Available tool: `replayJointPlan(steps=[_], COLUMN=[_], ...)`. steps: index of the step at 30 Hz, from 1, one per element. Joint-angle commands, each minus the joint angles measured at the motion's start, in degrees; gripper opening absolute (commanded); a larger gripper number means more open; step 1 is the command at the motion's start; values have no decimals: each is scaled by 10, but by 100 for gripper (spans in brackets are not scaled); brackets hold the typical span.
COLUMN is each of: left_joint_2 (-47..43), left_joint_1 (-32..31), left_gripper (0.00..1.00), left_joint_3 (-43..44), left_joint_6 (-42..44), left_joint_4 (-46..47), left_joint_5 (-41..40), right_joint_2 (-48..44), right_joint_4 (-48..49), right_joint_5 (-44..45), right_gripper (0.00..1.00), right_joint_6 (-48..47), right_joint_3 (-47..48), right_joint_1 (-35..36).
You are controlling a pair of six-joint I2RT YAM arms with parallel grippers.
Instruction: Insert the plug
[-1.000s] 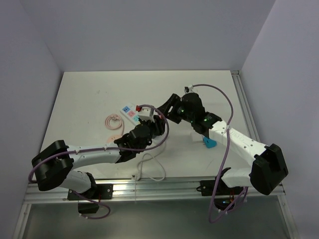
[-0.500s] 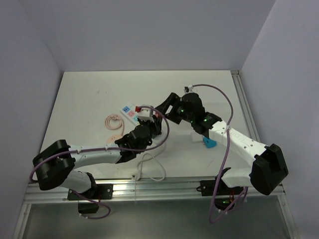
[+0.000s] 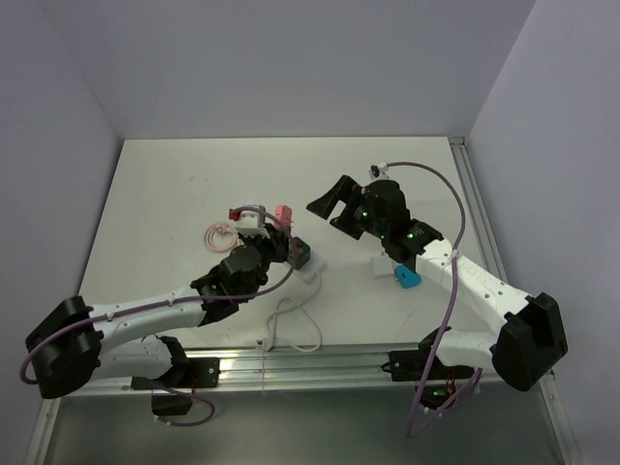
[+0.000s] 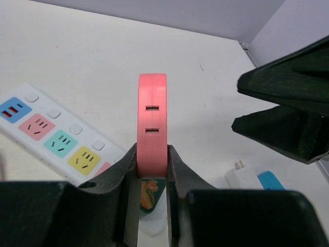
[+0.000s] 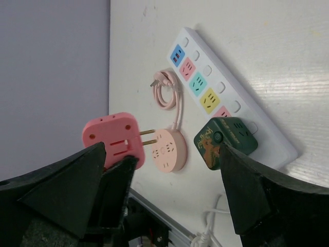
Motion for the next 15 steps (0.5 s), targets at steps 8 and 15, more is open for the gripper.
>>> replayJointPlan(steps=[8, 15], left_joint_2=[-144, -206], left_joint_1=[64, 113], left_gripper=[0, 0], left_joint_3=[-50, -102], left_joint_6=[-41, -25], left_joint_4=[-101, -105], left_joint_5=[118, 143], right_joint_2=[33, 34], right_joint_4=[47, 96], right_joint_5=[-46, -92], right_gripper=[95, 91], right_joint_6=[-146, -244], right_joint_3=[-32, -86], right_joint_1=[-6, 0])
